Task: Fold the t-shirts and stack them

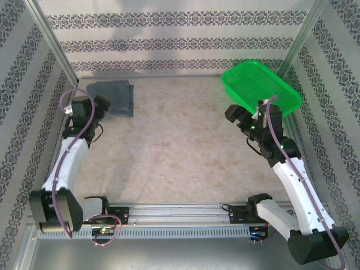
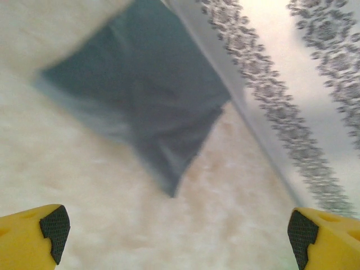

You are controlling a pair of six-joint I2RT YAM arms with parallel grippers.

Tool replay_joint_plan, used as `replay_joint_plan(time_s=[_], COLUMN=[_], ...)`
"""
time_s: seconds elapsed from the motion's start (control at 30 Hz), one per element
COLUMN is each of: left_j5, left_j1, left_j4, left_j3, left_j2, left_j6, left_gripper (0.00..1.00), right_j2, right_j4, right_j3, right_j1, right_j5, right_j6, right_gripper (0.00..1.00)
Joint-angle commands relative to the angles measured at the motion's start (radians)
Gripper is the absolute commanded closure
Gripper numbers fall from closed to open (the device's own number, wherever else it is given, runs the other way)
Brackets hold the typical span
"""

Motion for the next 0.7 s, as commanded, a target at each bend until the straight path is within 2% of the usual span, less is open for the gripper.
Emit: replay_joint_plan(time_s=[0.0,0.1,0.2,0.33,0.37,0.5,0.57,0.63,0.67], left_j5=[-0.272,-0.292,-0.2,-0.157,-0.14,-0.133,-0.108,-0.093,-0.116], left_j1=[-0.045,-0.043,-0.03,-0.017,-0.017,-0.015,-0.009,-0.008,-0.007], left_j4=[-0.116,0.146,0.414,0.576,0.568,0.895,1.054,1.013,1.134], left_j3=[-0.156,-0.382,-0.578,-0.629,-0.602,-0.62,-0.614,-0.573,-0.609], left_j2=[-0.103,-0.239,-0.297,-0.152,-0.11,0.065,0.165,0.19,0.221], left_j6=[0.328,0.574,0.726,0.688,0.68,0.629,0.659,0.705,0.71], left_gripper=[0.0,0.0,0.0,0.0,0.0,0.0,0.0,0.0,0.0], right_j2=[-0.046,-0.084,-0.06,0.052,0.092,0.231,0.287,0.332,0.358], right_j4=[0.035,0.249,0.386,0.593,0.656,0.898,0.994,1.074,1.106], right_j3=[-0.161,-0.34,-0.456,-0.561,-0.574,-0.6,-0.6,-0.6,-0.595], right_j1=[0.0,0.002,-0.028,-0.084,-0.095,-0.134,-0.155,-0.193,-0.207], right_j5=[0.368,0.471,0.486,0.405,0.384,0.316,0.31,0.29,0.275], right_j6=[-0.266,-0.466,-0.57,-0.585,-0.599,-0.619,-0.599,-0.567,-0.566], right_gripper=[0.02,0.02,0.02,0.02,0.02,0.02,0.02,0.02,0.02])
